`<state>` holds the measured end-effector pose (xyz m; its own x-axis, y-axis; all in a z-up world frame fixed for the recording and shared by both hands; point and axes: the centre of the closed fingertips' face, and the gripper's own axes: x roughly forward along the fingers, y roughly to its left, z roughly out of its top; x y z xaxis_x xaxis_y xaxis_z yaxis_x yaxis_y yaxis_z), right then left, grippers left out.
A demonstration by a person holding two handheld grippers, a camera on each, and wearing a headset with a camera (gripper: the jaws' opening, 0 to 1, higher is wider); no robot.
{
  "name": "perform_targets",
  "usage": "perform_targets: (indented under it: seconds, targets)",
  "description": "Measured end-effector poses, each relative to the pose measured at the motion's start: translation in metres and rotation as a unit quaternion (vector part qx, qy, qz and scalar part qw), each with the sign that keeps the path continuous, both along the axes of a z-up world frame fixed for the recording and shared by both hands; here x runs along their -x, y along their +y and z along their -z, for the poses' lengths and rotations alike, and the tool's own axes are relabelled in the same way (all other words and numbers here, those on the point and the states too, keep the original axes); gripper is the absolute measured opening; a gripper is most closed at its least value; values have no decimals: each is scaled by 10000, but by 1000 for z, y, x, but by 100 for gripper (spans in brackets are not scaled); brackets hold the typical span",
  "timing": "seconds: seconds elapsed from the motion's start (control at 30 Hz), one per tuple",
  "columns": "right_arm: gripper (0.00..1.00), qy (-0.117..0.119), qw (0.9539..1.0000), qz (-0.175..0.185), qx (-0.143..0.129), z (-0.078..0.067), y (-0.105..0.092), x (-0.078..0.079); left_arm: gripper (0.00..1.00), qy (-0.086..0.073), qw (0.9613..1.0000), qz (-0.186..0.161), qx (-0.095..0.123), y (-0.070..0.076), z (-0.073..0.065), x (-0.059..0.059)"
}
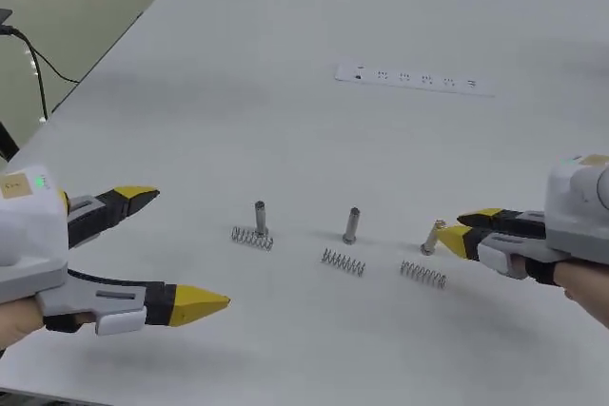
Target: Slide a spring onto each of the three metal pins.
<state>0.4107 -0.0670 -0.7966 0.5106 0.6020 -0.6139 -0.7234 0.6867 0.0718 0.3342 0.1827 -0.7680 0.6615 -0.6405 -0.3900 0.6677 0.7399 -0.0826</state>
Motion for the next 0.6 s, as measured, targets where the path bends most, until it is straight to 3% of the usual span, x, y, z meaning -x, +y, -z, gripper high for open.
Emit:
perform_targets:
  seconds: [0.33, 0.6]
  targets:
    - [20, -25, 9988, -367, 330, 5, -4, 9, 98, -7, 10000, -15, 4, 0, 0, -1]
    - [19, -58, 9946, -831, 620, 12, 4, 19, 98, 21, 10000, -34, -15, 2, 2, 2]
